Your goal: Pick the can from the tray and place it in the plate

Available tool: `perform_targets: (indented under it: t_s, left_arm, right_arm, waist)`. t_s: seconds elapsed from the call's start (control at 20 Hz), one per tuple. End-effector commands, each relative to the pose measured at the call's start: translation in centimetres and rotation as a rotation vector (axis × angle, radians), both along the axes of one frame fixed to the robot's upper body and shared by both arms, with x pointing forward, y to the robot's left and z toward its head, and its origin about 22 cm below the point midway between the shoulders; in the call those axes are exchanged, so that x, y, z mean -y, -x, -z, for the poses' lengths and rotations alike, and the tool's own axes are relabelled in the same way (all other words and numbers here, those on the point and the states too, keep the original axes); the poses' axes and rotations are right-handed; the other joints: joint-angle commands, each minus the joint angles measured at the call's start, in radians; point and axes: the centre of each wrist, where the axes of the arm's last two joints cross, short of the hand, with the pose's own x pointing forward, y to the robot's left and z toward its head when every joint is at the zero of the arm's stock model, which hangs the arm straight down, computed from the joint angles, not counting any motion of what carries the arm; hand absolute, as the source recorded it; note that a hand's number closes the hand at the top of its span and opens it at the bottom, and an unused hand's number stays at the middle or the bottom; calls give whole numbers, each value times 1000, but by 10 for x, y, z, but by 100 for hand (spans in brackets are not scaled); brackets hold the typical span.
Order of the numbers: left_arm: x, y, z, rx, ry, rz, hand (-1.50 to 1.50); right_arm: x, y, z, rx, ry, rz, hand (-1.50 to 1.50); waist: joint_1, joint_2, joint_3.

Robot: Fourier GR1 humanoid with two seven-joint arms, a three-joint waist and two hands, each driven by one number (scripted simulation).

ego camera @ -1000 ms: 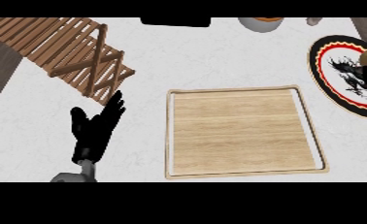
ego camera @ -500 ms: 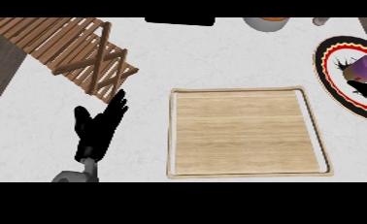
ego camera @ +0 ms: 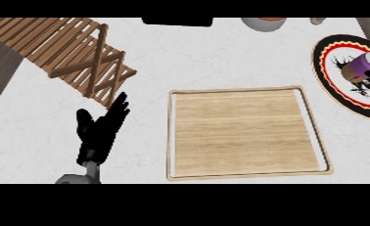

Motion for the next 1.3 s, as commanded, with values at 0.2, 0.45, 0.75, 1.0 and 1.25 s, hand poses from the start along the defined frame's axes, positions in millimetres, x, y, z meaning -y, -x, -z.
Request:
perform_targets:
  t_s: [0.2,0.45,0.75,1.0,1.25]
  left_arm:
    - [-9,2,2,-12,-7,-36,0]
    - [-27,1,-2,-7,1,-41,0]
    - [-23,12,19,-19,-12,-58,0]
    - [-18,1,7,-24,-20,-50,0]
    - [-15,2,7,-21,0,-60,0]
  right_arm:
    - [45,57,10,31,-161,-125,-150]
    - [66,93,17,9,-174,-227,-150]
    - [70,111,26,-58,-102,-297,-150]
    - [80,136,31,-95,-78,-308,-150]
    - [83,148,36,-133,-71,-292,-150]
  waist:
    - [-25,-8,0]
    - [-34,-14,-2]
    - [-38,-19,-5]
    - [-40,-20,-3]
    - [-42,-22,-4]
